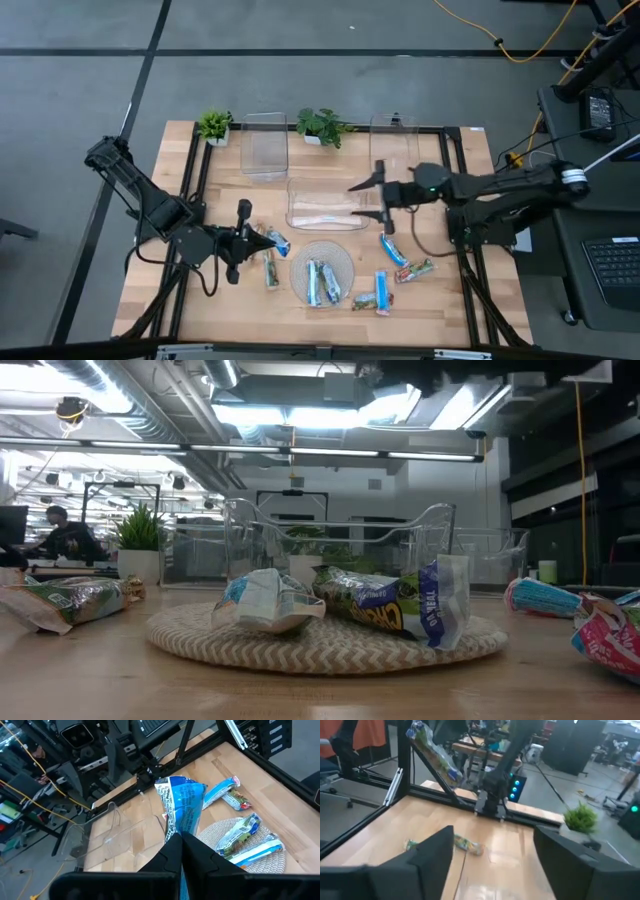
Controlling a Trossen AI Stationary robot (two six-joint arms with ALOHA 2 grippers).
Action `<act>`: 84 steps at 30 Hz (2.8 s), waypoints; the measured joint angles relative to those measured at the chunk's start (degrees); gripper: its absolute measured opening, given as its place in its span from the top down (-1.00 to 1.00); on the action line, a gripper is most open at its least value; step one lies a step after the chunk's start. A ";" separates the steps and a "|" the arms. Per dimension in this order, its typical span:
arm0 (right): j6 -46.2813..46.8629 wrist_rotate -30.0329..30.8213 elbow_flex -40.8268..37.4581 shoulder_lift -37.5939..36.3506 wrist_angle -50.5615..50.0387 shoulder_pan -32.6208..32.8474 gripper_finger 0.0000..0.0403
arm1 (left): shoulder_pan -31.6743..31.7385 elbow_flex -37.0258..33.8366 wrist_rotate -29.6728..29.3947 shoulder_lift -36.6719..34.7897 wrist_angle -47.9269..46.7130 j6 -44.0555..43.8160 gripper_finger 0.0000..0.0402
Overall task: Pick and place Granola Bars by type
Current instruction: Put the blue granola bar into the top right transparent bin
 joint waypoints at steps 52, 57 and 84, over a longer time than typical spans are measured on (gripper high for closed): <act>-5.53 -9.09 28.61 29.95 1.83 4.65 -0.15 | 11.53 -0.44 5.96 1.59 4.74 2.89 0.99; -5.67 -9.11 28.61 29.95 1.83 4.65 0.13 | 11.54 -0.44 7.24 2.70 4.64 1.89 0.99; -6.58 -8.98 28.57 29.88 -0.98 4.60 0.73 | 7.99 4.30 0.92 2.64 -6.47 -1.31 0.63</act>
